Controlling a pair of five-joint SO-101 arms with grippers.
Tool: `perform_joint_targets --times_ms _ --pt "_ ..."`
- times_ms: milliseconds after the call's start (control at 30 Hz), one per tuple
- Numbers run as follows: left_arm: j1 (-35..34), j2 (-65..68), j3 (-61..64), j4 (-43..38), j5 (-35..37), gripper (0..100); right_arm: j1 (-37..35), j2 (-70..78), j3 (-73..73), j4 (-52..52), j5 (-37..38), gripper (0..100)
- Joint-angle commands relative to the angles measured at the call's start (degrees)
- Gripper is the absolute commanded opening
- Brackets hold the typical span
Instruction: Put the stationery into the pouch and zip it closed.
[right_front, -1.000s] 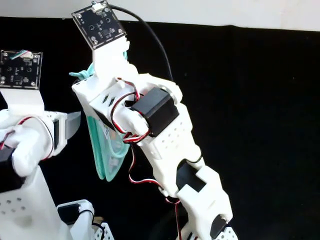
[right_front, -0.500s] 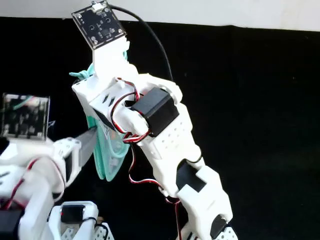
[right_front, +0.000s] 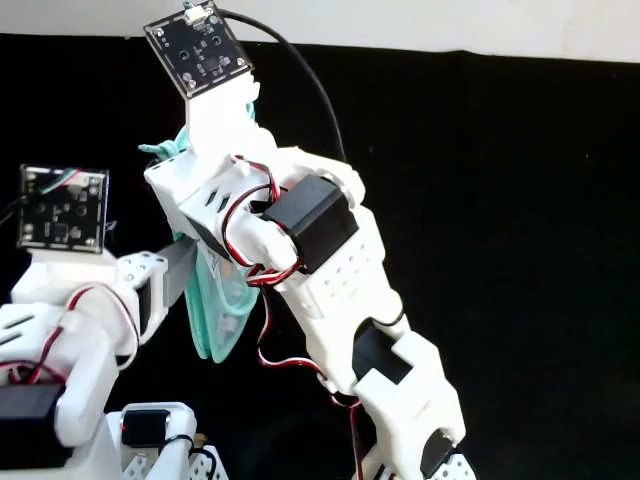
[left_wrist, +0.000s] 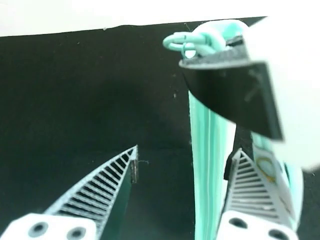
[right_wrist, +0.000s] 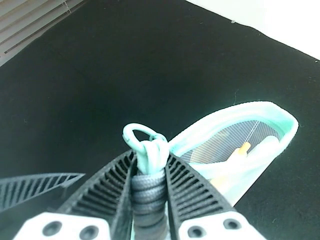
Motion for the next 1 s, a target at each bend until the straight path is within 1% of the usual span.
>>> perform_joint_targets --times_ms 0,133,633,900,967 --pt "-2.9 -0.2 2.3 -4.5 0.5 29 -0.6 -3.2 -0.6 0.5 -0.4 0.5" --pt "-3.9 -0.2 5.0 -7.8 4.3 29 -0.6 -3.2 -0.6 0.5 -0.4 0.5" --pt "-3.6 -0.2 5.3 -9.2 4.1 29 -0.7 -3.0 -0.6 0.5 -0.4 0.5" --pt "0.0 0.2 5.3 -10.5 4.1 29 -0.8 -3.0 -0.6 0.5 -0.4 0.5" --pt "0.9 0.3 5.1 -10.5 2.9 29 -1.6 -3.1 -0.6 0.5 -0.1 0.5"
